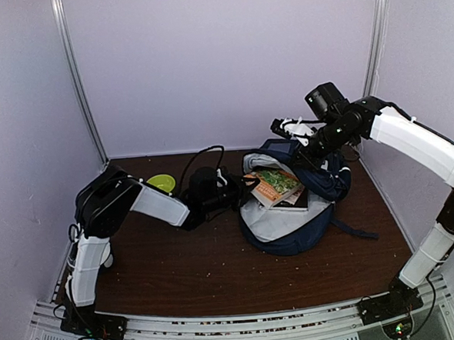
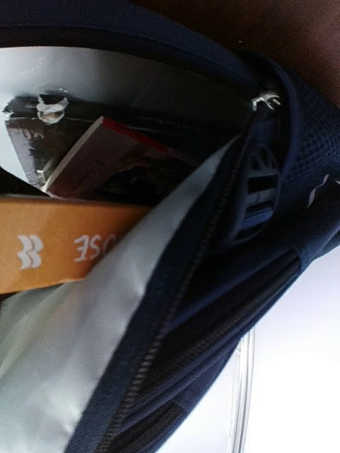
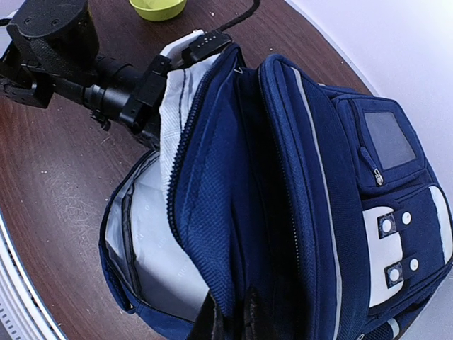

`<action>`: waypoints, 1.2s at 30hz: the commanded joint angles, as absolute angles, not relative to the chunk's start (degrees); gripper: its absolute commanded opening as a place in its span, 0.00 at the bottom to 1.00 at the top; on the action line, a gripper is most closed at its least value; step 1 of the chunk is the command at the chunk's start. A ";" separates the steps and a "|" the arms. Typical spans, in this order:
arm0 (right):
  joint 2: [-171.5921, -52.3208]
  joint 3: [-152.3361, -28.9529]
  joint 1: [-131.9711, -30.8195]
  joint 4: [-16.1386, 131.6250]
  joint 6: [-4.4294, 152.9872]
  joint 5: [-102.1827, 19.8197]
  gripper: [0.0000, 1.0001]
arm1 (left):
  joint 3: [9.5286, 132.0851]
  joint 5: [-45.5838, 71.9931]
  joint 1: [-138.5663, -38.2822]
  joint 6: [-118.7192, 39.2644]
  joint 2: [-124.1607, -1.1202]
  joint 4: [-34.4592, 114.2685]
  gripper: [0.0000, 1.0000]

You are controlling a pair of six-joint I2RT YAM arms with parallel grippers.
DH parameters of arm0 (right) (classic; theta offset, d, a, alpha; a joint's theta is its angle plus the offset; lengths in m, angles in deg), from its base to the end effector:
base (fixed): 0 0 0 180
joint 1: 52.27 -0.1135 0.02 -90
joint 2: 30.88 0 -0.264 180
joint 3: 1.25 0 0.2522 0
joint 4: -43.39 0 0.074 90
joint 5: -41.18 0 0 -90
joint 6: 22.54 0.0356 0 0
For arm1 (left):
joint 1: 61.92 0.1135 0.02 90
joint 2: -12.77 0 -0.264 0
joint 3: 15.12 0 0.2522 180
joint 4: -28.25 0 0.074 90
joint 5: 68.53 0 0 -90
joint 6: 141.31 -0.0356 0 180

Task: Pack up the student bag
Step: Place the book in the largest pocket of the bag.

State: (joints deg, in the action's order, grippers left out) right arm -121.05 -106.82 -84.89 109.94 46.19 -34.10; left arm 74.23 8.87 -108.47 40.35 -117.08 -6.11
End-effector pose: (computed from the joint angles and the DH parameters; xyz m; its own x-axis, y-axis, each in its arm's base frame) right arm 0.2747 0.1866 0.3600 -0.3734 -0.6556 -0.6563 -0.8489 0.5268 -0.0431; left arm 0.3307 -0.3604 0.1408 -0.8552 -0.5157 0.0521 -0.0984 0.0627 -0.9932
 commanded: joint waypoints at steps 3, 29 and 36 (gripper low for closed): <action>-117.18 -106.89 -86.28 105.13 45.49 -29.58 0.00 | 83.92 15.50 -108.75 40.76 -120.88 -6.84 0.00; -116.83 -104.48 -86.63 104.21 44.79 -30.18 0.00 | 99.93 21.89 -115.53 48.85 -129.30 7.76 0.04; -116.67 -103.09 -86.55 103.84 44.11 -31.27 0.00 | 93.00 20.16 -115.70 48.51 -124.43 8.92 0.32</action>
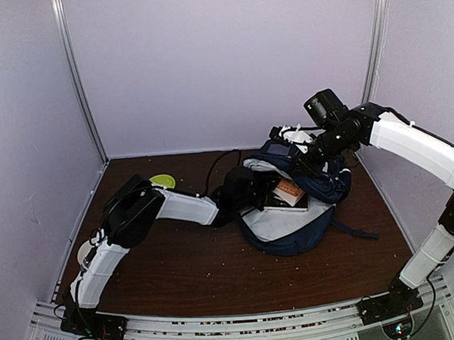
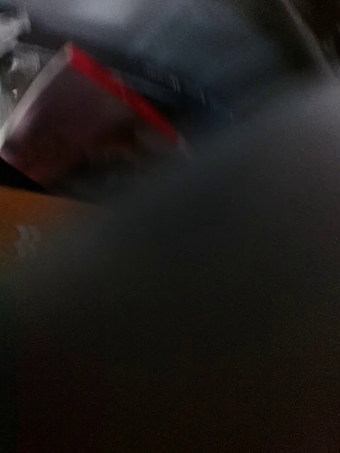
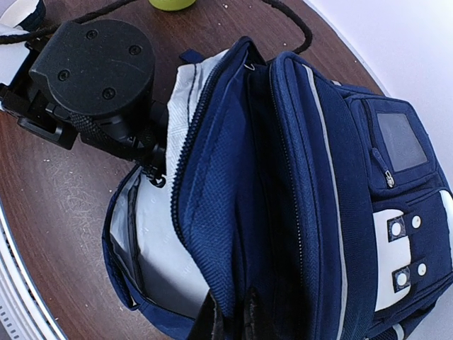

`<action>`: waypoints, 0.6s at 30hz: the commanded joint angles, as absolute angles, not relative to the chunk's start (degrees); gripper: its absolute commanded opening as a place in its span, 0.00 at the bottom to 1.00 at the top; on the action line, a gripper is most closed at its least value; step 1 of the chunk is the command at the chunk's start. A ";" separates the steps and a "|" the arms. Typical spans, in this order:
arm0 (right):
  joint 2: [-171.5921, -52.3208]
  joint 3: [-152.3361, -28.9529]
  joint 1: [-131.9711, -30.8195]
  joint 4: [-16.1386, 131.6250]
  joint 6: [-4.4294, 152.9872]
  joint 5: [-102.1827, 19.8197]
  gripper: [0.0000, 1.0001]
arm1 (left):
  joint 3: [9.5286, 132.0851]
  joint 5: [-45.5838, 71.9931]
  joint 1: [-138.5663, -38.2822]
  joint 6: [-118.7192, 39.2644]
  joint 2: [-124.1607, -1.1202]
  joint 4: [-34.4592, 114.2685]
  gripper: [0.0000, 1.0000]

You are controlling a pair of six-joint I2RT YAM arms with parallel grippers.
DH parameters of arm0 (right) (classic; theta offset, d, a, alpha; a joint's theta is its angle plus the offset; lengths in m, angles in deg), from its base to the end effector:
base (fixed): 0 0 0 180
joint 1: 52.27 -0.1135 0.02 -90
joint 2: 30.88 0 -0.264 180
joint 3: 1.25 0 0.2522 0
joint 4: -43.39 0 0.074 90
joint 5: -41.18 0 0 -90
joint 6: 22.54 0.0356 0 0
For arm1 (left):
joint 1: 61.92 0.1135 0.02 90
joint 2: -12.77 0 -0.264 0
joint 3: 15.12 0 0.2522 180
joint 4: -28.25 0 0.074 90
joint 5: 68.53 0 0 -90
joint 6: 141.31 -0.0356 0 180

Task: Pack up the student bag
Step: Place the book in the largest pocket of the bag.

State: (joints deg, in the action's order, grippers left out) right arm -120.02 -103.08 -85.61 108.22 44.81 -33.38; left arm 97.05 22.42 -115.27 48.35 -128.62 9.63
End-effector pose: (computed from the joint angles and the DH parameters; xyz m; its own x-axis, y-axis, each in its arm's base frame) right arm 0.2693 0.1885 0.3474 -0.3521 -0.6760 -0.6473 -0.8689 0.4932 -0.0424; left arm 0.3312 -0.4442 0.1350 -0.7628 -0.6260 0.1619 -0.2412 0.0431 -0.9695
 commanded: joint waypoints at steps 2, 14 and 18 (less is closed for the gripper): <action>-116.73 -102.93 -86.48 103.87 43.96 -31.58 0.00 | 90.74 20.05 -115.92 48.41 -122.45 8.72 0.38; -117.41 -102.81 -85.26 104.01 42.94 -33.96 0.00 | 74.19 18.37 -118.04 53.71 -108.95 13.89 0.68; -117.08 -100.55 -84.93 103.14 42.56 -34.20 0.00 | 67.74 17.55 -118.16 53.36 -104.48 14.23 0.68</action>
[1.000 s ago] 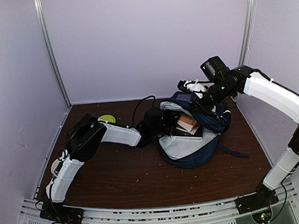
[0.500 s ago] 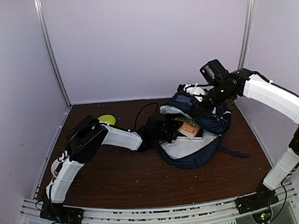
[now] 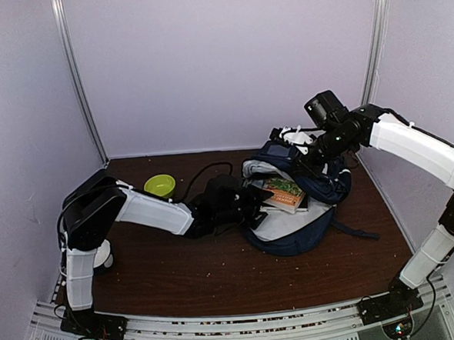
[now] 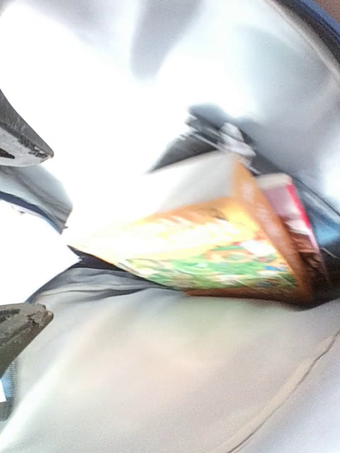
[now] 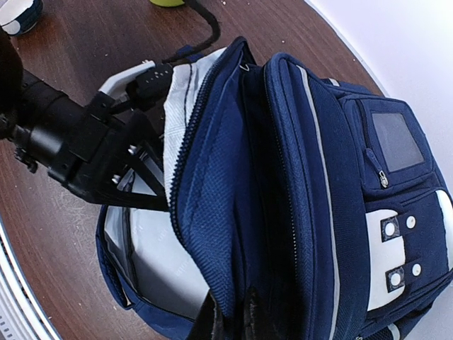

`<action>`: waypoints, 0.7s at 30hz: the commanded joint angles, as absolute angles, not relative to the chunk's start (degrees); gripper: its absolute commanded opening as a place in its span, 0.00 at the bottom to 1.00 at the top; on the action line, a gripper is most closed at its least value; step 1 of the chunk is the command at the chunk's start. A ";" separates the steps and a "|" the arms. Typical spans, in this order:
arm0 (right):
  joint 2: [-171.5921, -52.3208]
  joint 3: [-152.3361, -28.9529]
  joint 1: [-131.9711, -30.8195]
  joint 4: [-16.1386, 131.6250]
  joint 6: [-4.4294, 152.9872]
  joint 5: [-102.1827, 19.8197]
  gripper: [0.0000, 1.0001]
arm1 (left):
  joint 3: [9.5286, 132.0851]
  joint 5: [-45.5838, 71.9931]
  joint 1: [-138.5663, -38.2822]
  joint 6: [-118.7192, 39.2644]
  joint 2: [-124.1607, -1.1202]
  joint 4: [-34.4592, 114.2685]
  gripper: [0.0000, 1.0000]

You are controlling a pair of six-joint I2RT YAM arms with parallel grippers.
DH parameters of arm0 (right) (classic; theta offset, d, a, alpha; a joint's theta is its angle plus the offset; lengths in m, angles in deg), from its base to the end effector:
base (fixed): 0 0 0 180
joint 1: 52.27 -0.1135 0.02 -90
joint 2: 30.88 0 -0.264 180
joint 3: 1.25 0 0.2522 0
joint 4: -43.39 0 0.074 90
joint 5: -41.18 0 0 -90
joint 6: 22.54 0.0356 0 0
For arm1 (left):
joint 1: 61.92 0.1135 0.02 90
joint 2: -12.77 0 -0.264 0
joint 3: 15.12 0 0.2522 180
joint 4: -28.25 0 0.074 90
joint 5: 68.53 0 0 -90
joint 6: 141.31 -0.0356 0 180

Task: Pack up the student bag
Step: Place the book in the largest pocket of the bag, then place the largest pocket of the student bag.

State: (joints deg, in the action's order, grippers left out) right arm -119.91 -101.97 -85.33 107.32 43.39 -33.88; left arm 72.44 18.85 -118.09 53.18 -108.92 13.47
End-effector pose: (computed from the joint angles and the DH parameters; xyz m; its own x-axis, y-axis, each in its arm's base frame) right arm 0.2706 0.1871 0.3429 -0.3360 -0.6889 -0.6422 -0.8723 0.4848 -0.0637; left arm 0.2608 -0.3920 0.1603 -0.7805 -0.5726 0.2507 -0.3922 0.1363 -0.9097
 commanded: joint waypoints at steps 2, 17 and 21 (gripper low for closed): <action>-116.93 -99.09 -84.69 102.59 41.92 -33.99 0.00 | 63.66 18.15 -118.17 52.14 -101.31 12.93 0.68; -114.90 -85.33 -84.66 105.58 31.93 -26.61 0.06 | 55.78 35.34 -117.38 -15.15 -72.00 36.12 0.69; -113.08 -84.57 -84.00 110.24 29.99 -21.87 0.24 | 53.54 40.27 -119.58 -40.29 -69.87 28.28 0.89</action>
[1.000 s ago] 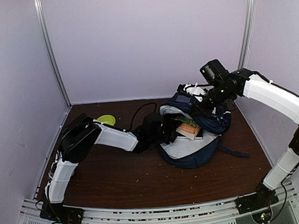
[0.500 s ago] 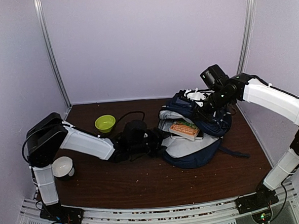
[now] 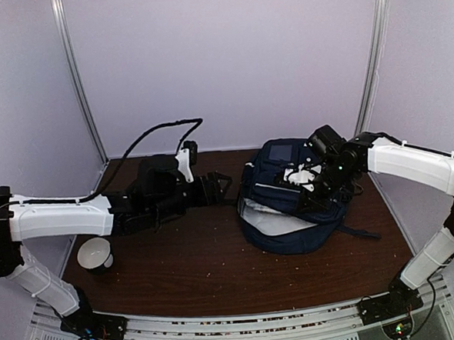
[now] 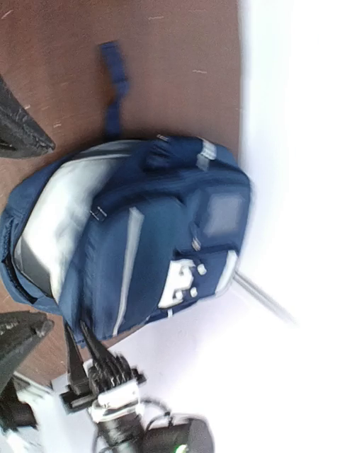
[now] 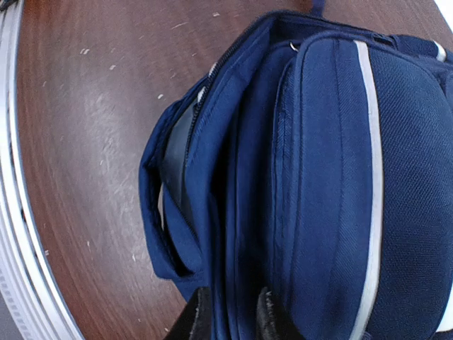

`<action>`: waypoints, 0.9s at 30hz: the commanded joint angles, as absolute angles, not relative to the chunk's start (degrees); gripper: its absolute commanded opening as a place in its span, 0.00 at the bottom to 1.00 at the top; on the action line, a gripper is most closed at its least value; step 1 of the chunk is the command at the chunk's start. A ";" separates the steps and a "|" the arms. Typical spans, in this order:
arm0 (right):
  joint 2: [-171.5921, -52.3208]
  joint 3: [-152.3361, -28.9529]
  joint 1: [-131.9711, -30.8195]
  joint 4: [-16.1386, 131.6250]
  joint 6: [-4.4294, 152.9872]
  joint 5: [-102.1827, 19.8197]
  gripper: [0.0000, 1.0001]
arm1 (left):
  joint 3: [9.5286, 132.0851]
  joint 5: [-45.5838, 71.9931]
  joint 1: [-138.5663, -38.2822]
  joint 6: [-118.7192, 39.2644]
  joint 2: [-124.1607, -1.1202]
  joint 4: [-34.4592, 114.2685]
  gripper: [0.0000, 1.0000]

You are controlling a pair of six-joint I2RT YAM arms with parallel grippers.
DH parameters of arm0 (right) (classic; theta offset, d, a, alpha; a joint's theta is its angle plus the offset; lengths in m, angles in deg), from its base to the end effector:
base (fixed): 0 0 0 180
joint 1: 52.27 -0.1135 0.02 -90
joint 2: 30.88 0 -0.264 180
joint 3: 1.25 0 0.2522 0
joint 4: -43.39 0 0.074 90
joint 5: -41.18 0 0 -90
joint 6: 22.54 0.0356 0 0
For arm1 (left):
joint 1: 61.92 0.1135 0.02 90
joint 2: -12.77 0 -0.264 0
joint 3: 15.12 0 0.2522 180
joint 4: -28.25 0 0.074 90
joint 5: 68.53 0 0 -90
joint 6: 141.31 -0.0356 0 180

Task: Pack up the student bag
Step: Place the largest pocket of the student bag, then move the student bag to the center of the board.

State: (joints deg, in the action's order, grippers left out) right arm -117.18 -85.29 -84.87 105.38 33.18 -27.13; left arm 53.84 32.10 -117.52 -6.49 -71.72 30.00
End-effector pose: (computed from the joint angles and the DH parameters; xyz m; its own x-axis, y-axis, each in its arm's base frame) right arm 0.2469 0.1735 0.2706 -0.2688 -0.7932 -0.5465 -0.9528 0.3020 0.0304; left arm 0.1985 -0.2782 0.2764 -0.6205 -0.3200 -0.7159 0.3863 0.6697 -0.6342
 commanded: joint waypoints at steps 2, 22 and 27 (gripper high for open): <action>-110.66 -83.84 -83.17 111.55 29.75 -19.27 0.31 | 53.37 44.59 -119.58 -45.18 -72.08 26.62 0.98; -108.74 -69.12 -47.53 108.51 16.94 -28.96 0.48 | 65.65 20.15 -125.76 -74.64 -86.47 35.10 0.64; -116.52 -70.02 -49.22 104.82 17.28 -26.84 0.47 | 70.65 18.39 -126.87 -79.25 -91.89 38.11 0.63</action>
State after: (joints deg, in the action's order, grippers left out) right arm -111.15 -68.68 -47.86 108.46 18.10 -27.63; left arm 66.78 21.00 -126.41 -73.26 -88.29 34.76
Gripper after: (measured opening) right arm 0.466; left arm 0.624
